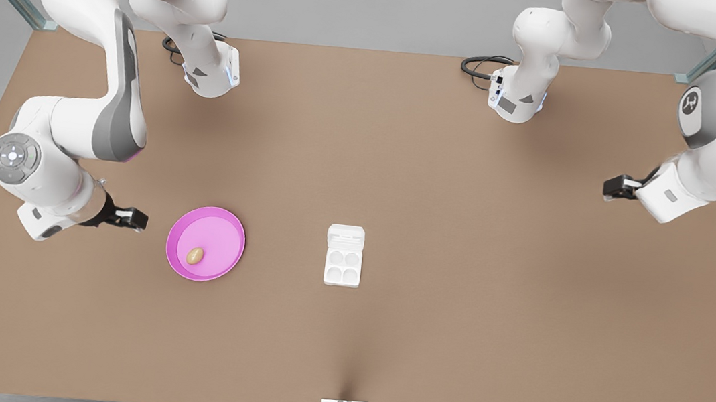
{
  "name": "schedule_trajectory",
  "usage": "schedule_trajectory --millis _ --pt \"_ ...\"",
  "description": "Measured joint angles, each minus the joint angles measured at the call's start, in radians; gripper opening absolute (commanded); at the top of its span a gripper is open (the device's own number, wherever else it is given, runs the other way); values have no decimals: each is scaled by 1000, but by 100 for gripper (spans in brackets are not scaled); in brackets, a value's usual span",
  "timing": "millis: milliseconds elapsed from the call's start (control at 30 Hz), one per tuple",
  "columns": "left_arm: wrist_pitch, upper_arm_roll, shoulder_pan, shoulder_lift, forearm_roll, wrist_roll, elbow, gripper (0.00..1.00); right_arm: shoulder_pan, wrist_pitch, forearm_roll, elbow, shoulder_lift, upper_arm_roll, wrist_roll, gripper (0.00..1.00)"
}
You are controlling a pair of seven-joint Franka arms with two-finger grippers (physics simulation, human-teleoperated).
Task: Pack egg into the box and close the box lid
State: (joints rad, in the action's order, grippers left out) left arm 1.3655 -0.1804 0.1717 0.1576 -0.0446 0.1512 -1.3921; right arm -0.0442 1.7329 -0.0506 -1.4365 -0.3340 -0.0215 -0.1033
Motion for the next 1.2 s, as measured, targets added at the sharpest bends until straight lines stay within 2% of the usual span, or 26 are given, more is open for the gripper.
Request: schedule_trajectory --millis 67,167,333,500,733,900,1200 --pt "14 0 -1 0 -1 7 -1 100 -3 -11 2 3 -6 0 -3 100" --pt "27 0 0 0 -2 15 -1 100 -32 -28 18 15 -144 0 -17 100" --pt "39 0 0 5 -3 26 -1 100 -32 171 33 -150 -298 0 -48 100" --pt "44 0 0 6 -3 35 -2 100 -34 325 55 -144 -325 0 -92 100" --pt "48 0 0 7 -2 44 -13 100 -49 412 118 -85 -395 0 -190 100" --pt "51 -4 -3 11 -2 48 -20 100 -36 448 127 -104 -399 0 -244 100" --pt "61 -7 -8 37 -3 54 -24 100 -35 531 128 -344 -277 -17 -300 100"
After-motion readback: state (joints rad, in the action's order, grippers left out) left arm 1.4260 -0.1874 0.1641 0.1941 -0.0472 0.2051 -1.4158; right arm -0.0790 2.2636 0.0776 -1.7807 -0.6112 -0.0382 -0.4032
